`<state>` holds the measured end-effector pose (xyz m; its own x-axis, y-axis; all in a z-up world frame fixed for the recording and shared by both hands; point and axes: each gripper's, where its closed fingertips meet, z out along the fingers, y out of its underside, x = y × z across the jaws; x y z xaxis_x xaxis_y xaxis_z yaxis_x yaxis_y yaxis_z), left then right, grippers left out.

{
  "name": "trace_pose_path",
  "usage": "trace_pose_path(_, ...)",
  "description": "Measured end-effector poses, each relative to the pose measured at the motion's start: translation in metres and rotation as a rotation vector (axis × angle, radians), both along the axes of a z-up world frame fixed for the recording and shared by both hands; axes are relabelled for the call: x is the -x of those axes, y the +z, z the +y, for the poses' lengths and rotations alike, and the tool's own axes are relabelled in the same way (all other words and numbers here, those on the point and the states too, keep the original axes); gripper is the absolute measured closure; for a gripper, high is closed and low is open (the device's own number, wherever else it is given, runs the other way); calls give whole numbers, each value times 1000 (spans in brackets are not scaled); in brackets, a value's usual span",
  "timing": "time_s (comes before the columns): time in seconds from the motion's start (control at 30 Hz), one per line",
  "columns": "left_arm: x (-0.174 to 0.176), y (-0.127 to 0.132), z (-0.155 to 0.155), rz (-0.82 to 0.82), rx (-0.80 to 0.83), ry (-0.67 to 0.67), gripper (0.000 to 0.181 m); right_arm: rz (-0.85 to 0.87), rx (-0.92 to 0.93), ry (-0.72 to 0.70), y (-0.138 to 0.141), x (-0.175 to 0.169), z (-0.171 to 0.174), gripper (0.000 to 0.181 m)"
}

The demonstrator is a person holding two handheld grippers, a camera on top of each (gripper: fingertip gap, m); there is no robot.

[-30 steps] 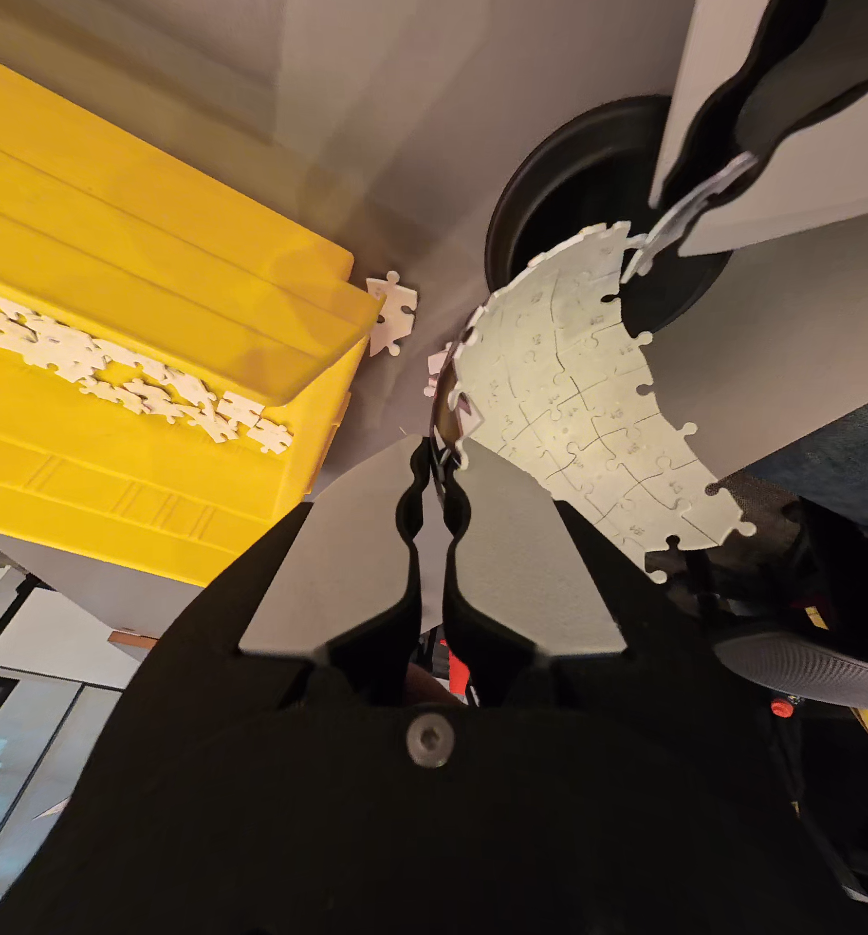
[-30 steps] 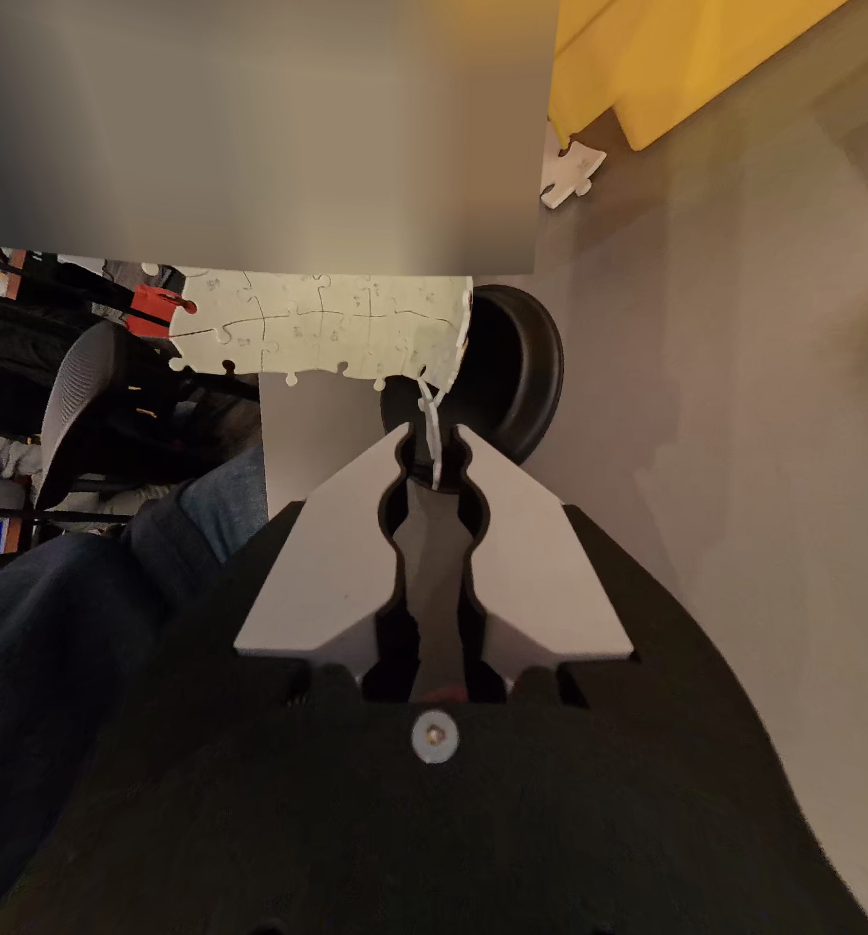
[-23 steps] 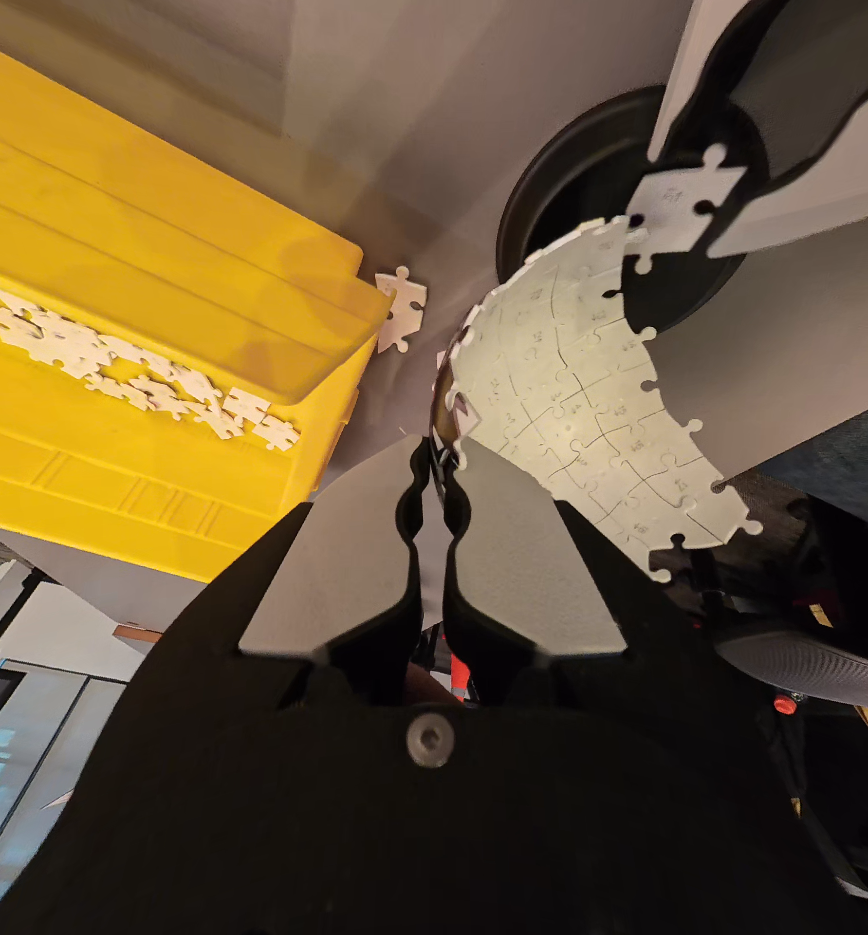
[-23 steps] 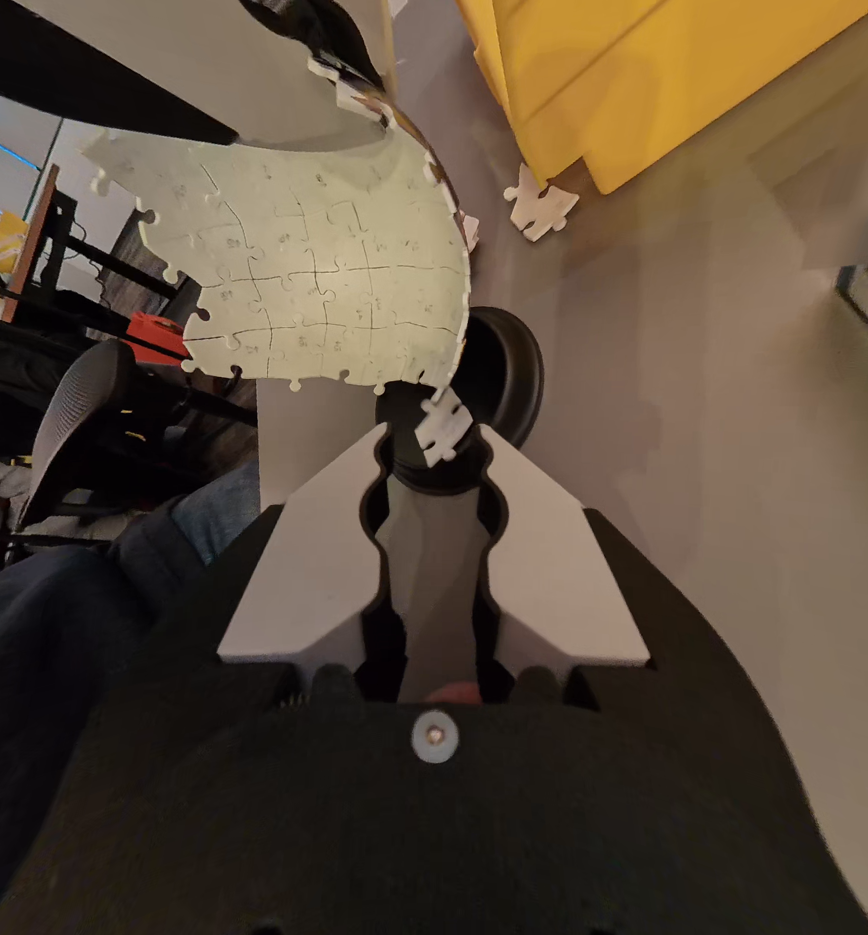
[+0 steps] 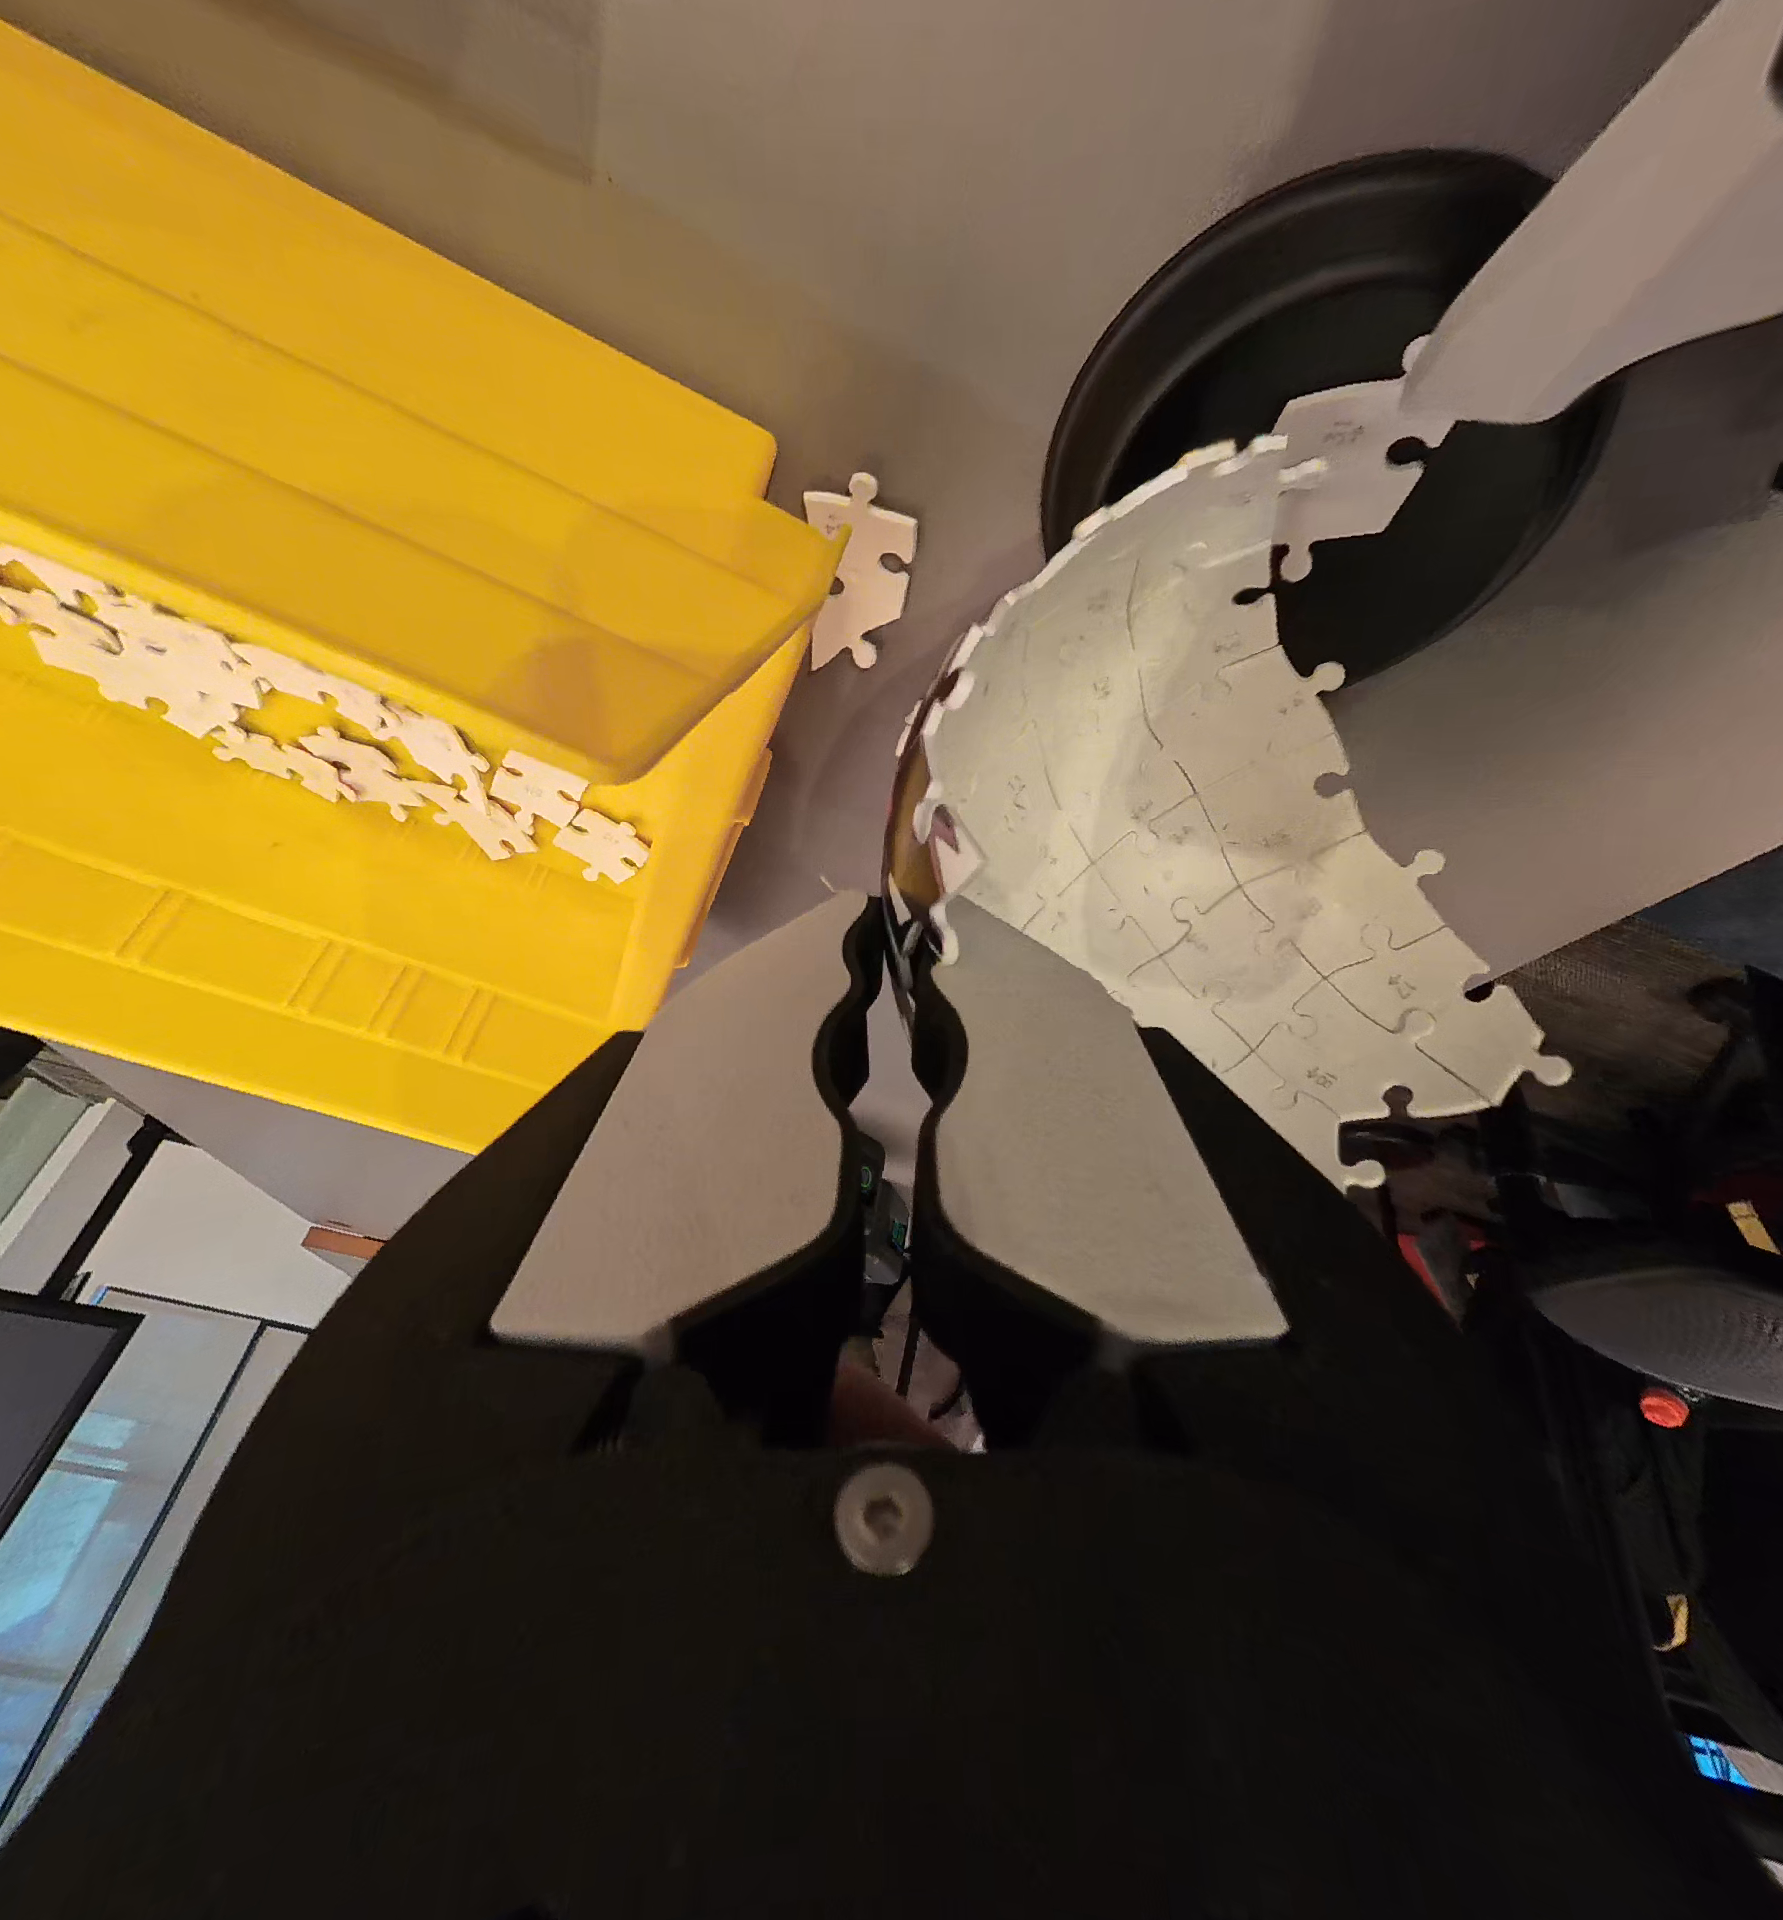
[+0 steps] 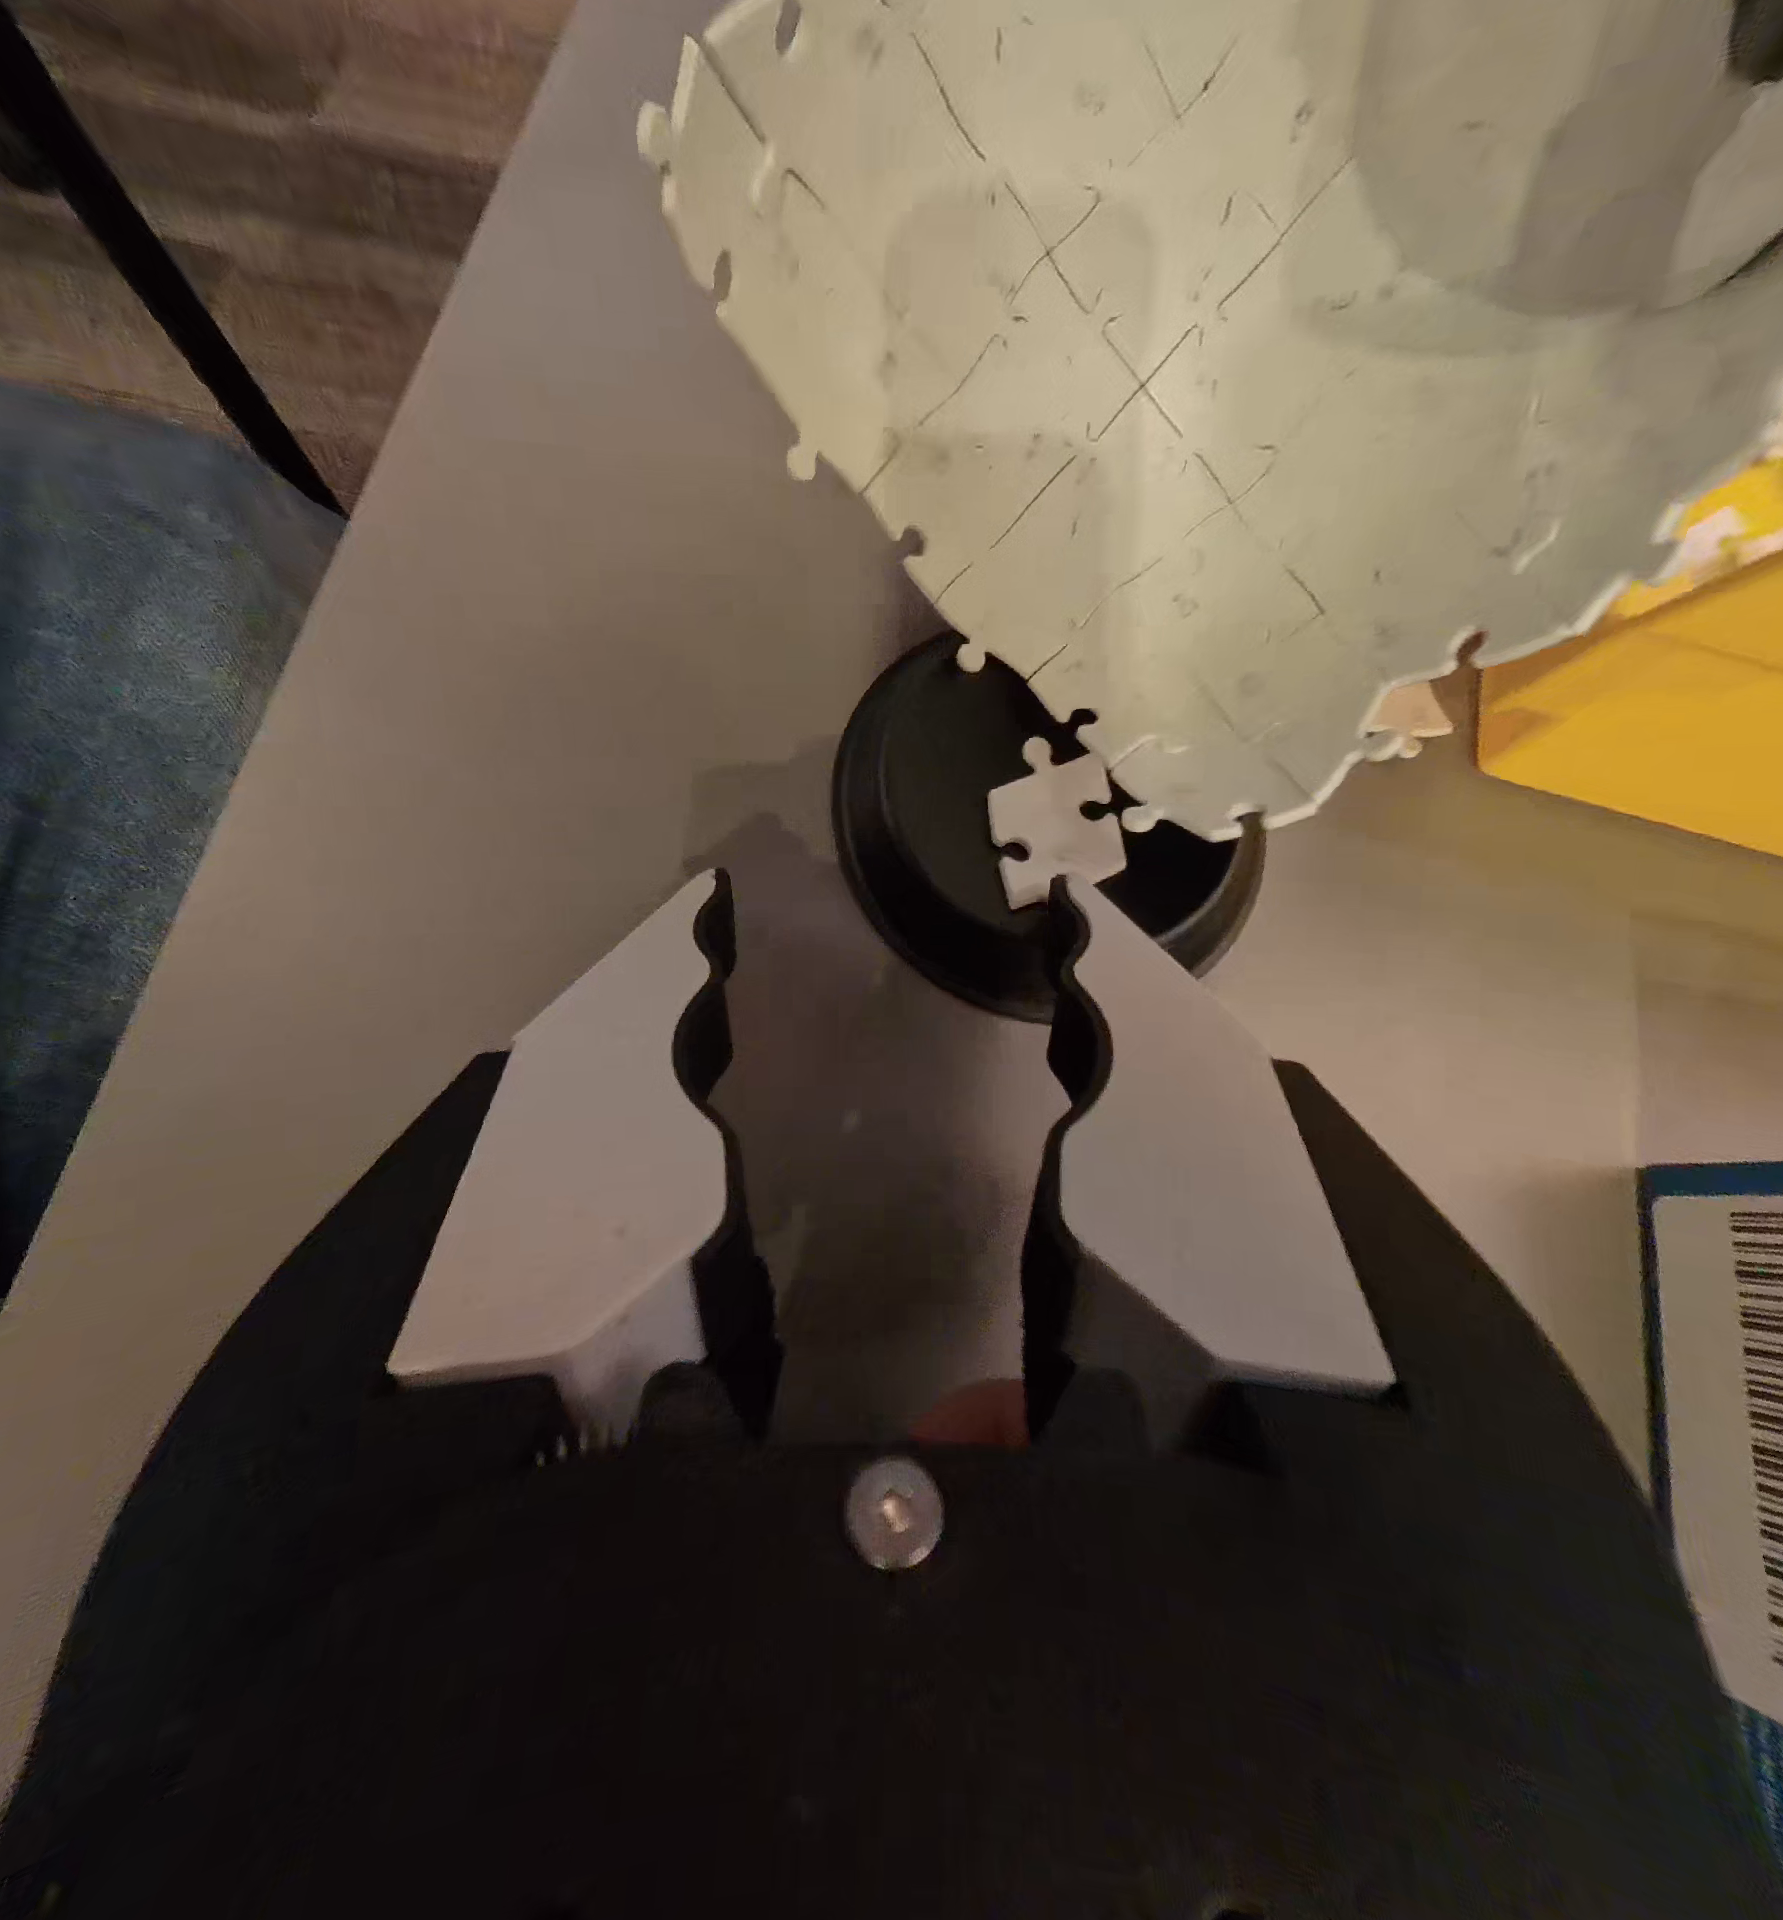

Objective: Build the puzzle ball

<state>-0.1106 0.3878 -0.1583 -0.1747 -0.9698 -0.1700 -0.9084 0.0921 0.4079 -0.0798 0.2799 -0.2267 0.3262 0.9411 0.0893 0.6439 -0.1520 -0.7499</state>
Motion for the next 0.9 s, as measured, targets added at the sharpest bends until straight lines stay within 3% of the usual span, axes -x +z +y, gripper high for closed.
trace_pose_path(0.4, 2, -1, 4, -30, -8, 6, 179, 71, 169, -46, 10, 20, -22, 113)
trace_pose_path(0.5, 3, -1, 4, -37, -12, 3, 179, 89, 114, -58, 18, 16, -13, 114)
trace_pose_path(0.6, 4, -1, 4, -45, -12, 5, 179, 20, 68, -40, 9, 11, -7, 114)
trace_pose_path(0.7, 4, 0, 4, -51, -10, 4, 179, -55, 57, 1, -3, 12, -15, 115)
trace_pose_path(0.9, 6, -1, 3, -61, -6, 5, 179, -53, 40, 24, -1, 28, -32, 114)
